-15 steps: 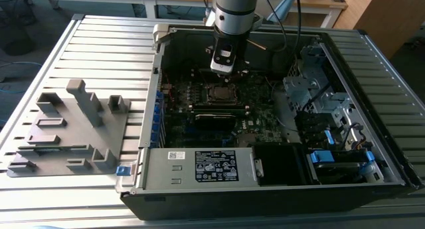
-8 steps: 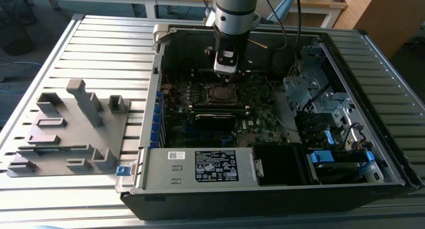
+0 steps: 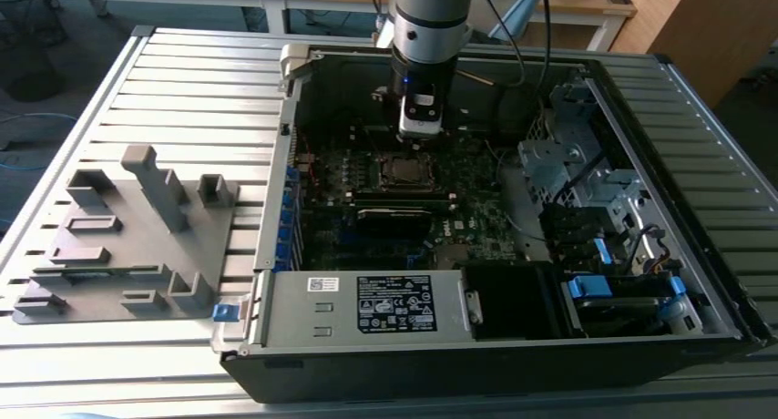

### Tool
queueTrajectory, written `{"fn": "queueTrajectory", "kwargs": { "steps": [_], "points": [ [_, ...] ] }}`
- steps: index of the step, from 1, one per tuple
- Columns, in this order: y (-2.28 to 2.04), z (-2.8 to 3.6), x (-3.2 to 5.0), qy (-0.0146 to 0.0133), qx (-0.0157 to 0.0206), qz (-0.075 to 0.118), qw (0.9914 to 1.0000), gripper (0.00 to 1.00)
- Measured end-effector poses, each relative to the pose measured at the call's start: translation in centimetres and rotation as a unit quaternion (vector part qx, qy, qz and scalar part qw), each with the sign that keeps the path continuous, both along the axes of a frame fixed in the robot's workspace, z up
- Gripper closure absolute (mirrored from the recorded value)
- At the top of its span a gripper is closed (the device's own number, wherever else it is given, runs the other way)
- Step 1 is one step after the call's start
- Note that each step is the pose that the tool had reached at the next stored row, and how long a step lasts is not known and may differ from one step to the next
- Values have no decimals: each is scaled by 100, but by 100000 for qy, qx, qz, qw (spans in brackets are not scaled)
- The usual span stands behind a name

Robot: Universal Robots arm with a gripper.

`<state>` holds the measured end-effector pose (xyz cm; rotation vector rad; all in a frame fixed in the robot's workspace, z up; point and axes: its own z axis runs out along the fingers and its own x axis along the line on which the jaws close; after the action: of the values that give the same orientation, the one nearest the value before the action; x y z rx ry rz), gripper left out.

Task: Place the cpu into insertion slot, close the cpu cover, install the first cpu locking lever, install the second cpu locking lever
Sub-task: 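Close the cpu cover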

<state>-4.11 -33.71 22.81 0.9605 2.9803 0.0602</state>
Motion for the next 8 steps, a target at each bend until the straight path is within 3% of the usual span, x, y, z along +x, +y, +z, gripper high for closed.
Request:
{"fn": "queueTrajectory", "kwargs": {
  "steps": [8],
  "points": [
    [0,0,0,3,1,230,100000,89]
  ]
}}
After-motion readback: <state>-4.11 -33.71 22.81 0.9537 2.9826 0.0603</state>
